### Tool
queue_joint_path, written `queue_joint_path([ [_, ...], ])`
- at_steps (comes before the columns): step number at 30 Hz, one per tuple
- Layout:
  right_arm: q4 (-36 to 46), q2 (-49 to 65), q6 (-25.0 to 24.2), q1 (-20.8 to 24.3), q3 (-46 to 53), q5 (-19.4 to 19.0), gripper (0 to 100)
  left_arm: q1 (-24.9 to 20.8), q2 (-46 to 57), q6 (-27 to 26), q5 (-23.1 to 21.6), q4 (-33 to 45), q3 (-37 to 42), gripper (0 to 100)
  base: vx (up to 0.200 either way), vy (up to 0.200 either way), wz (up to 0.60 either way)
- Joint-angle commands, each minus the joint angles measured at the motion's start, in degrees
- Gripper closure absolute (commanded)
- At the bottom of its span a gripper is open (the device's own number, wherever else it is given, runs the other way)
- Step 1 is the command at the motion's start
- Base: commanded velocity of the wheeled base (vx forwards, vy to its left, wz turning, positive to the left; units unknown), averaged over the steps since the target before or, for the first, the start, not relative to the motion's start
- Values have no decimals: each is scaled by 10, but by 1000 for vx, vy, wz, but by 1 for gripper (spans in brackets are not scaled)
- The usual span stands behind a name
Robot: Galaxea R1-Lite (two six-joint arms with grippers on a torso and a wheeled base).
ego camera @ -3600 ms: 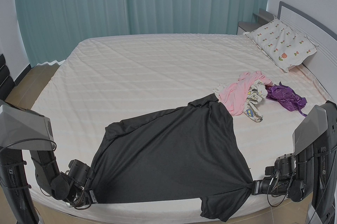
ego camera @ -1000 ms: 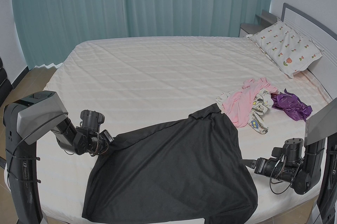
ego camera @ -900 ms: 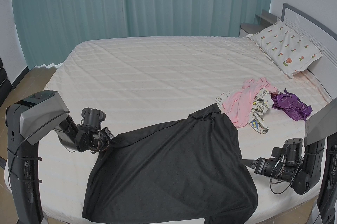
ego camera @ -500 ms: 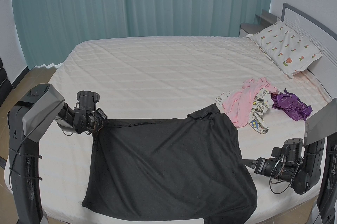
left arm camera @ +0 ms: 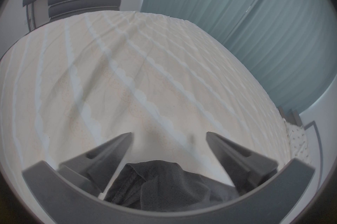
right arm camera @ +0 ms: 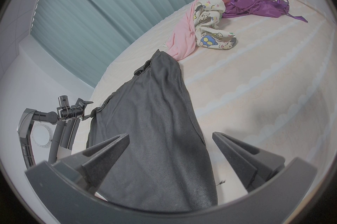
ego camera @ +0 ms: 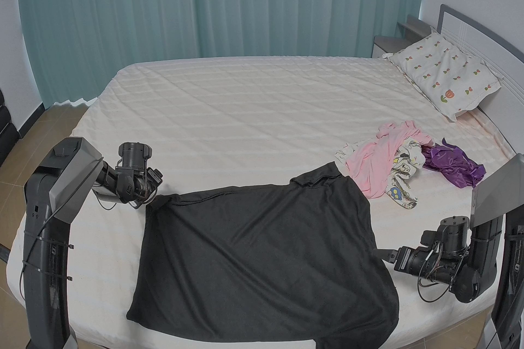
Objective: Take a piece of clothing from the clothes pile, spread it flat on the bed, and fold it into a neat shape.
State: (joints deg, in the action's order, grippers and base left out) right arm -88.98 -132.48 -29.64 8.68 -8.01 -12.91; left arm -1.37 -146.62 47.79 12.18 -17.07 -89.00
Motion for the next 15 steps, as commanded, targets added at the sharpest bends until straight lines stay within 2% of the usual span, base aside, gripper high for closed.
queue_joint_path([
  [1,-7,-2,-1,0,-1,0,0,12,27,21,-12,7,23,0,0,0,0],
  [5,-7,6,-10,0,-2,0,0,19,85,25,-67,5,103,0,0,0,0],
  [6,-7,6,-11,0,-2,0,0,19,87,25,-69,5,108,0,0,0,0],
  [7,-7,12,-26,1,-3,0,0,19,121,28,-97,2,155,0,0,0,0],
  [10,-7,13,-33,4,-3,0,0,18,167,41,-138,-15,227,0,0,0,0],
  [15,-7,15,-36,12,-1,0,0,15,189,43,-147,-36,297,0,0,0,0],
])
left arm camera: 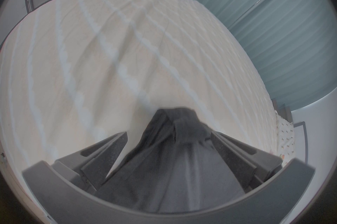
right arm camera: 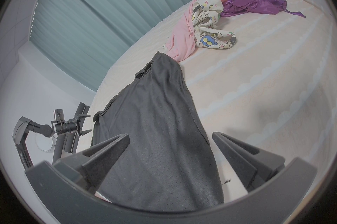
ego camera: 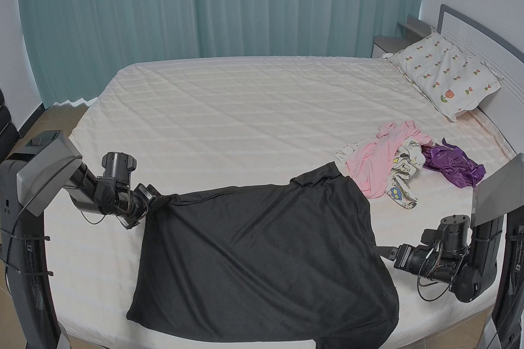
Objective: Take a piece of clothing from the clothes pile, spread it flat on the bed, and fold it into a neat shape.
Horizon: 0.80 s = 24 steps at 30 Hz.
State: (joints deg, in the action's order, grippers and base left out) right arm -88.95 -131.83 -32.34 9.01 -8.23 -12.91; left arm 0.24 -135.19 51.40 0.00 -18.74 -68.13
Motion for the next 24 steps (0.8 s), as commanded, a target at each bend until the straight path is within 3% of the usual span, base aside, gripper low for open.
queue_joint_path([
  [1,-7,9,-9,8,1,0,0,-2,75,7,-25,-19,99,0,0,0,0],
  [7,-7,9,-9,8,3,0,0,-1,103,5,-34,-36,173,0,0,0,0],
  [11,-7,10,-9,9,4,0,0,-2,148,4,-54,-102,273,0,-150,0,0],
  [13,-7,10,-9,9,4,0,0,-2,148,4,-54,-102,273,0,0,0,0],
  [14,-7,10,-9,10,5,0,0,-2,163,4,-54,-120,317,0,0,0,0],
  [24,-7,11,-9,15,6,0,0,-2,176,-2,-54,-131,393,0,0,0,0],
])
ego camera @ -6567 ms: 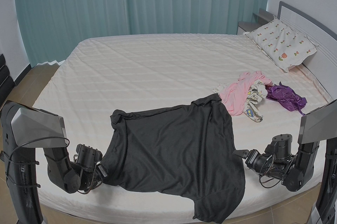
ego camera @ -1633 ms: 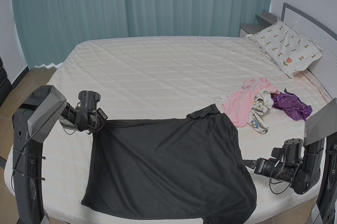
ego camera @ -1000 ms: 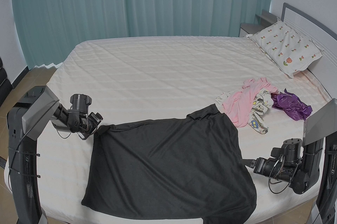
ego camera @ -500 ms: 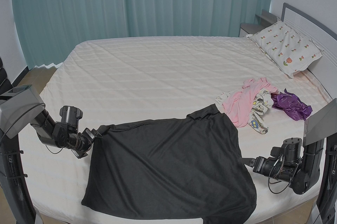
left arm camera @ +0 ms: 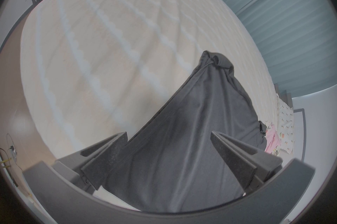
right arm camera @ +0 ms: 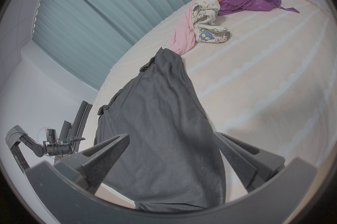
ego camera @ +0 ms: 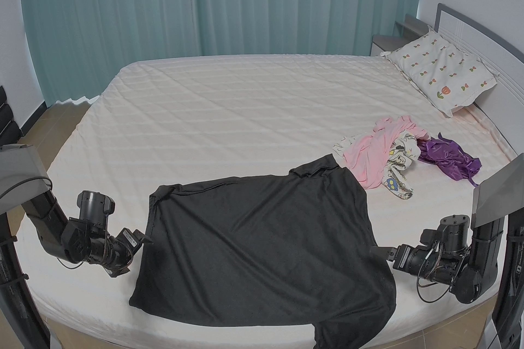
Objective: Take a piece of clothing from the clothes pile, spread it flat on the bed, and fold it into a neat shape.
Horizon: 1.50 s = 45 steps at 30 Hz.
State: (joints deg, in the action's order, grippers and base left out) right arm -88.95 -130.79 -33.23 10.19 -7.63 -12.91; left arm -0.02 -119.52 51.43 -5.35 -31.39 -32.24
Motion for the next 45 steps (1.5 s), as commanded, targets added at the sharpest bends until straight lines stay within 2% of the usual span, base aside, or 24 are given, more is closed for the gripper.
queue_joint_path([
  [1,-7,0,0,3,1,0,0,0,19,-2,0,-10,42,0,0,0,0],
  [4,-7,0,0,3,1,0,0,-1,14,-6,3,-42,72,0,0,0,0],
  [9,-7,0,0,3,1,0,0,-2,10,-80,8,-97,145,0,0,0,0],
  [11,-7,-1,0,3,1,0,0,-6,8,-94,8,-109,160,0,0,0,0],
  [20,-7,0,0,9,2,0,0,-14,6,-90,7,-131,171,0,0,0,0],
  [32,-7,-2,0,10,2,0,0,-17,4,-85,7,-132,173,0,-200,0,0],
  [40,-7,-1,0,10,1,0,0,-23,-9,-85,9,-134,153,0,0,0,0],
  [45,-7,-1,0,10,1,0,0,-54,-60,-85,76,-146,116,0,0,0,0],
])
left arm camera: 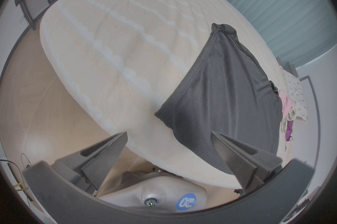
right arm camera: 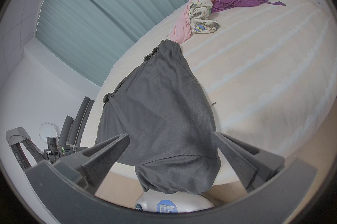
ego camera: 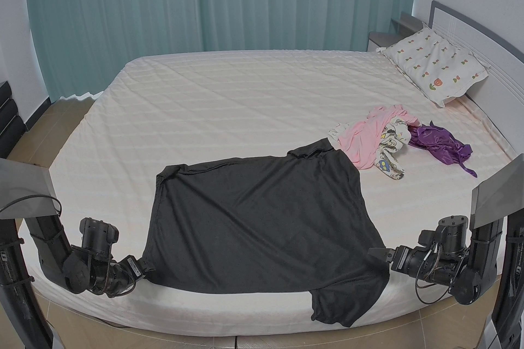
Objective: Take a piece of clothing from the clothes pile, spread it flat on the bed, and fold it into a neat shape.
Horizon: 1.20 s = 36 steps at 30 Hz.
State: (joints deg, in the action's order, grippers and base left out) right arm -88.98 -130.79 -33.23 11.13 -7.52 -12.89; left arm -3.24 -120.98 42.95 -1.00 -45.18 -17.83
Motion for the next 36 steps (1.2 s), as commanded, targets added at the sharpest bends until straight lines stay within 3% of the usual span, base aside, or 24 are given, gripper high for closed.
queue_joint_path([
  [1,-7,-1,0,0,0,0,0,-24,-49,0,37,-11,-30,0,0,0,0],
  [11,-7,-1,0,0,-2,0,0,-42,-79,-1,59,-36,-65,0,0,0,0],
  [12,-7,-1,0,0,-2,0,0,-47,-80,-2,67,-33,-65,100,0,0,0],
  [19,-6,-6,0,0,0,1,0,-55,-87,-4,105,-31,-52,100,0,0,0],
  [36,-7,-85,45,49,22,-5,0,-23,-56,21,86,-37,-2,100,0,0,0],
])
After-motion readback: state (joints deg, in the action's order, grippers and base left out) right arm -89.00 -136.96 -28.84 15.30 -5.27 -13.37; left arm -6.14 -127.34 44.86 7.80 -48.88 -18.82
